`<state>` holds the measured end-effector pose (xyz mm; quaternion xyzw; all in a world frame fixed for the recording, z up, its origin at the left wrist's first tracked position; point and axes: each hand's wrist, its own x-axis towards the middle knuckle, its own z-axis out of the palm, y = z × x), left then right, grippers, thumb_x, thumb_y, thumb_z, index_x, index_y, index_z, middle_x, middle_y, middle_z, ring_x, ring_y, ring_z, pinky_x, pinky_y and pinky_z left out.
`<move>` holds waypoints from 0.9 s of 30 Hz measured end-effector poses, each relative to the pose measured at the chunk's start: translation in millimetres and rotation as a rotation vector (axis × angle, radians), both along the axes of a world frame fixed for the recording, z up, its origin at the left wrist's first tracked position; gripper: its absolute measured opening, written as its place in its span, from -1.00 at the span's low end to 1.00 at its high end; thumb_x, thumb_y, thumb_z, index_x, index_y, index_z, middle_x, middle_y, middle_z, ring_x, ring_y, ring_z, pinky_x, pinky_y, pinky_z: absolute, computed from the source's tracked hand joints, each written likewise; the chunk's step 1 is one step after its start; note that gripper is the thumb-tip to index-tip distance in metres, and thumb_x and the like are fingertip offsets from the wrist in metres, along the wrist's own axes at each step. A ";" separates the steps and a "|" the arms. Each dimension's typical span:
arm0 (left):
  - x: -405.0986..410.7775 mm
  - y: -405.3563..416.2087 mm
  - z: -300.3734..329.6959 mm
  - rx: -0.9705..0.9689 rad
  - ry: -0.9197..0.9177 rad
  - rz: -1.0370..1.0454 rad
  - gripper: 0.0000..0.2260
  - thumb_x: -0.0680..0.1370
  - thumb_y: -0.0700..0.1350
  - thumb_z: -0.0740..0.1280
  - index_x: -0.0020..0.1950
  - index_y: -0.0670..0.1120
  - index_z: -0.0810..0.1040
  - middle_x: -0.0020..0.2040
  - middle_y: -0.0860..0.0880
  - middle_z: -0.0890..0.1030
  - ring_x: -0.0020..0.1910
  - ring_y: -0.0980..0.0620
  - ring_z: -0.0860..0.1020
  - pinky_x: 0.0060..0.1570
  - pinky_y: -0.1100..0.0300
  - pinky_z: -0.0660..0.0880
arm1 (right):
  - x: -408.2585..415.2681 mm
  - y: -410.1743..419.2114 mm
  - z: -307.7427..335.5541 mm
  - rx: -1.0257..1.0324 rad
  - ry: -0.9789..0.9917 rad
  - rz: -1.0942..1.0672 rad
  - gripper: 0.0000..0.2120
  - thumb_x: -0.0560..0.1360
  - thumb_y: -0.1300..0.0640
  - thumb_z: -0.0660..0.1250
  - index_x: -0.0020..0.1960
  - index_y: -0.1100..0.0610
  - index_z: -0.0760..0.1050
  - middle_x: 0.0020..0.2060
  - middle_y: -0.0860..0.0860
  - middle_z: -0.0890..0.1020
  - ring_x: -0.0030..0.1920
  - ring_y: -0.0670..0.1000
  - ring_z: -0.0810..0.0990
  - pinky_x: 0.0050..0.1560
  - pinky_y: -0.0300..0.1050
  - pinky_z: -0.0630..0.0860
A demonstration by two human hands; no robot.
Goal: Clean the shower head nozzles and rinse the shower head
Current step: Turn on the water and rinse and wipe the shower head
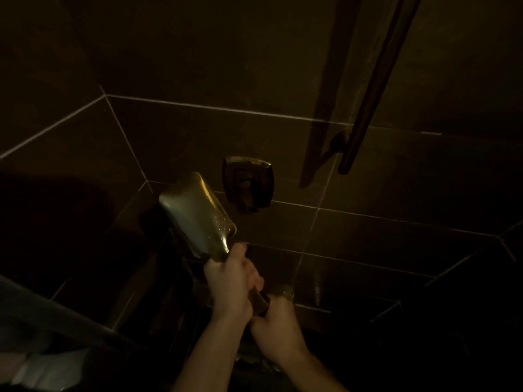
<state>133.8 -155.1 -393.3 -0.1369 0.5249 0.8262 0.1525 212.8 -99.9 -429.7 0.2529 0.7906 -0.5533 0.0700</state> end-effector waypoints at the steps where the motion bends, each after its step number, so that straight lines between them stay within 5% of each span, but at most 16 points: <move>1: -2.5 -4.1 -6.6 -0.004 0.001 -0.002 -0.80 0.54 -0.20 0.38 -0.26 -0.11 0.44 -0.54 0.02 0.35 -0.62 0.08 0.29 -0.61 0.19 0.28 | -2.4 -4.8 -5.7 -0.022 -0.012 0.008 -0.89 0.51 0.20 0.35 -0.15 0.05 0.61 -0.25 0.02 0.70 -0.24 -0.04 0.67 -0.13 0.01 0.64; 5: -15.9 -19.5 -38.1 -0.110 0.021 -0.014 -0.67 0.52 -0.26 0.37 -0.43 -0.01 0.48 -0.58 0.02 0.35 -0.65 0.08 0.29 -0.62 0.20 0.30 | -16.2 -19.9 -33.8 -0.074 0.009 0.051 -0.90 0.49 0.20 0.38 -0.08 0.02 0.61 -0.17 -0.06 0.69 -0.12 -0.11 0.65 0.03 0.06 0.60; 8: -31.8 -40.2 -73.5 -0.217 0.000 -0.065 -0.69 0.52 -0.27 0.36 -0.41 -0.07 0.46 -0.59 -0.01 0.36 -0.65 0.04 0.33 -0.59 0.16 0.36 | -29.9 -16.6 -55.8 -0.210 -0.072 0.307 -0.61 0.42 0.05 0.45 0.20 -0.16 0.48 0.05 -0.23 0.63 0.09 -0.26 0.58 0.12 -0.23 0.53; 11: -43.0 -67.9 -112.1 -0.302 0.011 -0.192 -0.71 0.58 -0.17 0.40 -0.35 -0.10 0.51 -0.59 -0.04 0.40 -0.65 0.01 0.39 -0.53 0.18 0.44 | -53.0 8.3 -80.6 -0.468 -0.152 0.307 -0.54 0.40 0.19 0.51 0.24 0.08 0.45 0.07 -0.04 0.68 0.10 -0.05 0.64 0.12 -0.08 0.57; 16: -46.4 -100.0 -171.5 -0.399 -0.130 -0.159 -0.93 0.52 -0.27 0.40 -0.07 -0.12 0.58 -0.50 0.03 0.54 -0.55 0.12 0.52 -0.54 0.22 0.42 | -140.4 67.4 -118.0 -0.098 -0.127 0.010 -0.82 0.57 0.18 0.31 0.16 0.11 0.45 0.05 0.10 0.59 -0.07 0.00 0.58 -0.13 -0.12 0.51; 19: -45.8 -108.7 -197.5 -0.361 -0.227 -0.080 -0.94 0.49 -0.28 0.40 -0.14 -0.16 0.55 -0.57 0.02 0.50 -0.62 0.11 0.47 -0.62 0.22 0.36 | -198.3 94.8 -137.1 0.112 -0.113 -0.089 -0.74 0.59 0.11 0.29 0.24 0.17 0.39 -0.01 0.09 0.57 -0.10 0.05 0.54 -0.14 -0.06 0.46; 22: -49.1 -113.3 -219.6 -0.348 -0.260 -0.060 -0.90 0.52 -0.33 0.35 -0.19 -0.20 0.54 -0.57 0.01 0.47 -0.63 0.08 0.45 -0.62 0.22 0.35 | -243.8 109.9 -143.9 0.241 0.015 -0.189 -0.55 0.54 -0.03 0.37 0.31 0.17 0.36 0.14 0.08 0.54 -0.03 -0.03 0.52 -0.16 -0.20 0.43; 27: -57.7 -109.2 -239.6 -0.372 -0.203 -0.109 -0.85 0.53 -0.37 0.33 -0.20 -0.18 0.55 -0.57 0.02 0.54 -0.61 0.15 0.51 -0.63 0.31 0.37 | -286.8 112.9 -141.1 0.079 0.210 -0.193 -0.49 0.53 -0.08 0.36 0.40 0.10 0.37 0.28 -0.01 0.53 0.25 0.00 0.53 0.26 0.02 0.50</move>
